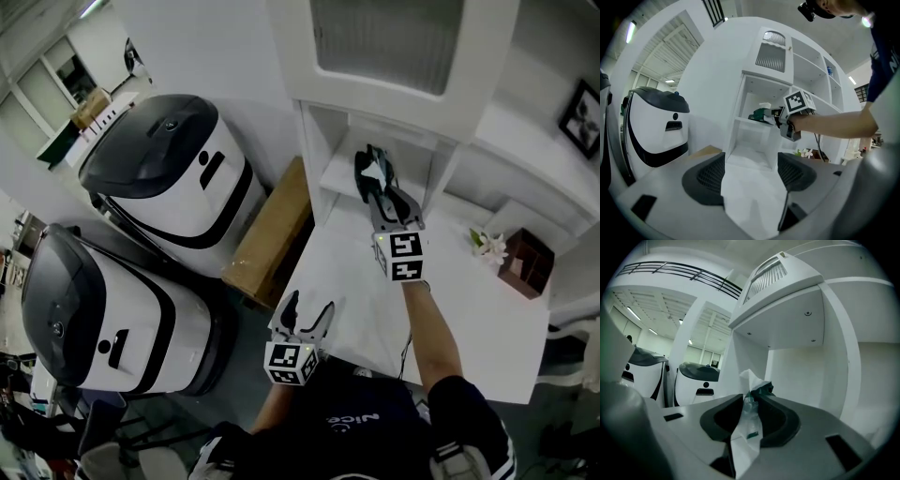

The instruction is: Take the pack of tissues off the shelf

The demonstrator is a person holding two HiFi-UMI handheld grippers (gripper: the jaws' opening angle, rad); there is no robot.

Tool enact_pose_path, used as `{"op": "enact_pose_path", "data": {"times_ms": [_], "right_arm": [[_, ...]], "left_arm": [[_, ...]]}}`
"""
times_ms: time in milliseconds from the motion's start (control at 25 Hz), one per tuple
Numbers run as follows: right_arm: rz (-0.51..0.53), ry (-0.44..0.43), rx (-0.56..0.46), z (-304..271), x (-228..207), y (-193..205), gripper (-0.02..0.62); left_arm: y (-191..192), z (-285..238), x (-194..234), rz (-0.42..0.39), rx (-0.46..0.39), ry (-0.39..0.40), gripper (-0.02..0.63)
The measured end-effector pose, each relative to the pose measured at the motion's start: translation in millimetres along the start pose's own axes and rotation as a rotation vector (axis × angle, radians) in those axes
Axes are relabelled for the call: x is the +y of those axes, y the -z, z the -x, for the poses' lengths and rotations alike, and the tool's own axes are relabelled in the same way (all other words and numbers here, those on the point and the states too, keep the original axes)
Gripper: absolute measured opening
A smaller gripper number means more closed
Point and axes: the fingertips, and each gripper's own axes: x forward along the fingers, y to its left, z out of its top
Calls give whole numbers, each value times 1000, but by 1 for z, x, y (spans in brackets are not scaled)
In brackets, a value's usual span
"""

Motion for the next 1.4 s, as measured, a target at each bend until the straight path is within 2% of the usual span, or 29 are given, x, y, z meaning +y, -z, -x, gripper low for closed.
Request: {"op": "enact_pose_path", "data": {"times_ms": [40, 80, 200, 480, 840, 1160, 1400], "right_arm": [[-2, 9, 3, 0, -1, 2, 85], [-3, 12, 9, -1, -1, 3, 58], [1, 9, 21, -3, 1, 7, 37], [5, 18, 4, -2, 1, -1, 25], [50, -1, -80, 35, 9, -31, 21], [0, -15, -138, 73, 14, -54, 21], [-23, -24, -157, 115, 20, -50, 21]], "left_arm": [[-1, -1, 2, -2, 0, 3, 348], [-2, -2, 3, -4, -1, 5, 348], [-4, -4, 6, -4, -3, 10, 347], [-3, -2, 11, -3, 0, 11, 344], [-1, -1, 8, 4, -1, 17, 344], [-2, -6, -10, -3, -8, 46, 344], [-1, -4, -28, -9, -14, 65, 344]]}}
